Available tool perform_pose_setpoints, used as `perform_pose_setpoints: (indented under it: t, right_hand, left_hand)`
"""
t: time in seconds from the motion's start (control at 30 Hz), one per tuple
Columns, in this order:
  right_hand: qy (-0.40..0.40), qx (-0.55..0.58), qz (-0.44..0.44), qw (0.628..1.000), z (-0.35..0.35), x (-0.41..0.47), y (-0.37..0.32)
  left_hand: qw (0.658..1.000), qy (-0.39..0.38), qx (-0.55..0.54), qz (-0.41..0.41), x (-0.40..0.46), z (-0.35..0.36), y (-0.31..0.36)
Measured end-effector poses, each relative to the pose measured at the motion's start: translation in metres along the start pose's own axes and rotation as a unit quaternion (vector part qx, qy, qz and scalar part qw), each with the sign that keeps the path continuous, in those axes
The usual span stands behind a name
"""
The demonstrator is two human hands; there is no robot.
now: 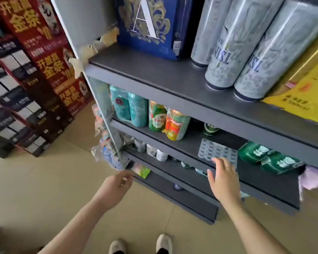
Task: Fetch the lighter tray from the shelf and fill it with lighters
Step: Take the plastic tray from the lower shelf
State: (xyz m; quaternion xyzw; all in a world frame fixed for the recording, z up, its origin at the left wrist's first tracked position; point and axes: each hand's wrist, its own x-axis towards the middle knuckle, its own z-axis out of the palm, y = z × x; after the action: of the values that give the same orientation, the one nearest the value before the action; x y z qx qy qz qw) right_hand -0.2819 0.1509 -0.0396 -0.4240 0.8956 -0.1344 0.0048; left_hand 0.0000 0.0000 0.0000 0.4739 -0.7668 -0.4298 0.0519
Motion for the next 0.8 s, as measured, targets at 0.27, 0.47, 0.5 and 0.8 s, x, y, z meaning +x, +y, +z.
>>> perform_pose_setpoints:
  t: [0.27, 0.47, 0.5, 0.8]
  right_hand:
    - [-0.043, -0.130, -0.075, 0.988, 0.003, 0.029, 0.016]
    - [-0.012, -0.158, -0.185, 0.970, 0.006, 0.004, 0.009]
    - [-0.009, -0.142, -0.219, 0.965, 0.007, -0.001, 0.007]
    - [-0.177, -0.066, -0.313, 0.931, 0.029, -0.029, -0.058]
  left_hand:
    - [0.999, 0.030, 0.013, 0.041, 0.019, 0.029, 0.033]
    - [0.999, 0.043, 0.017, 0.001, -0.002, 0.040, 0.019]
    - [0.999, 0.045, 0.017, -0.011, -0.006, 0.041, 0.014]
    - [0.978, 0.076, -0.021, -0.194, -0.069, 0.034, -0.065]
